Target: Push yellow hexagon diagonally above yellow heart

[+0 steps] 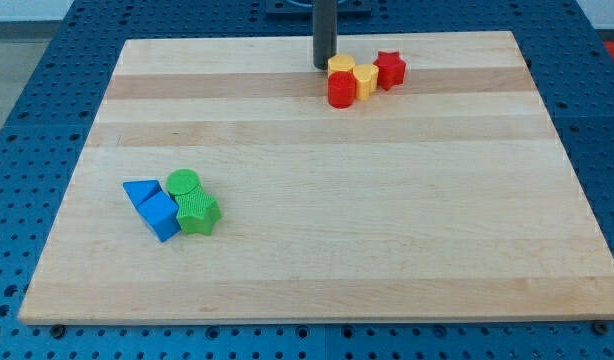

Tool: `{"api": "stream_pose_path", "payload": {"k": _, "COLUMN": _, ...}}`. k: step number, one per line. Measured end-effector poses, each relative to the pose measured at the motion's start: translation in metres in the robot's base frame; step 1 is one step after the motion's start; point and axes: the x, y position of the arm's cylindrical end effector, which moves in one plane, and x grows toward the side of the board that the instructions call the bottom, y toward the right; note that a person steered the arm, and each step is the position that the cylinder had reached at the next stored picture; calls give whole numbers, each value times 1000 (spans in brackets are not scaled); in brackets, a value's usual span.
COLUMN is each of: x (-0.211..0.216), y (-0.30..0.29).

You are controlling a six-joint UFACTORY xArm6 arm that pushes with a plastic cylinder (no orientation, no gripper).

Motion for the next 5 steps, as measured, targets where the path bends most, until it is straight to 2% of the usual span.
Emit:
{"api": "stream_pose_path", "payload": {"k": 3, "x": 0, "y": 28}}
{"api": "stream_pose_path", "payload": {"k": 5, "x": 7, "y": -13}}
